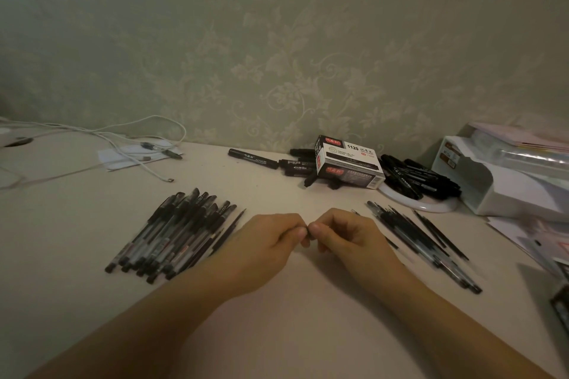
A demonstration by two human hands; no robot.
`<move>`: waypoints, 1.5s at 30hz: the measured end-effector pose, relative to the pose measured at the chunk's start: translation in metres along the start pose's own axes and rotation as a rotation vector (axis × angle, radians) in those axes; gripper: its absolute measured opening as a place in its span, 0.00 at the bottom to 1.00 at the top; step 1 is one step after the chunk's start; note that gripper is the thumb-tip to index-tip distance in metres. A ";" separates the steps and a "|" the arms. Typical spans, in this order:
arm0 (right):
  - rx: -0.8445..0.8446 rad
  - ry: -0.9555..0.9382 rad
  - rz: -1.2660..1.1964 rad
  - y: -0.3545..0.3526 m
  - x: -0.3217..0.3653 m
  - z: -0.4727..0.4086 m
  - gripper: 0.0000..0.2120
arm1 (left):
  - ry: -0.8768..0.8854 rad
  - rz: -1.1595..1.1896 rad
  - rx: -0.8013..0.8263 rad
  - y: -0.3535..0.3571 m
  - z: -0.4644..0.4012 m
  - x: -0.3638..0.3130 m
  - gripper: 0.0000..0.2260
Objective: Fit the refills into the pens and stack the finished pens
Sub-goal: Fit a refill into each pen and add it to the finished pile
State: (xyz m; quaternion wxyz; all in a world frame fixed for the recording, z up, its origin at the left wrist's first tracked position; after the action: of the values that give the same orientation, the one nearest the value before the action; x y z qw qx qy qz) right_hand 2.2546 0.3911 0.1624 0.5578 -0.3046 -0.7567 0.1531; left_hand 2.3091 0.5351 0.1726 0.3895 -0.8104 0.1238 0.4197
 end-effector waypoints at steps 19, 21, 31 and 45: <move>-0.042 0.054 -0.125 -0.005 -0.002 0.001 0.09 | -0.027 -0.134 -0.017 0.000 0.002 0.007 0.06; -0.043 0.058 -0.141 -0.005 -0.002 0.001 0.09 | -0.013 -0.145 -0.030 -0.001 0.003 0.007 0.05; -0.005 0.084 -0.112 -0.001 -0.005 0.001 0.03 | -0.008 -0.118 -0.043 0.003 0.003 0.005 0.06; -0.113 0.156 -0.263 -0.005 -0.013 -0.003 0.03 | -0.065 -0.122 -0.057 -0.001 0.003 0.009 0.09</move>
State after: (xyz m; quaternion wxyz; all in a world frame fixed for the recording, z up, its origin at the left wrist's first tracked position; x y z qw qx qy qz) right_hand 2.2580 0.3787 0.1569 0.6122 -0.2446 -0.7518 0.0117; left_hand 2.3133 0.5389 0.1650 0.3951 -0.8131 0.0494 0.4247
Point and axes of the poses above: each hand's wrist, its own z-axis away from the middle knuckle, its own y-axis out of the palm, x = y × z, the point moved 5 cm from there along -z, towards the middle knuckle, and after that the axes turned 12 degrees about z, right-handed, at the moved point
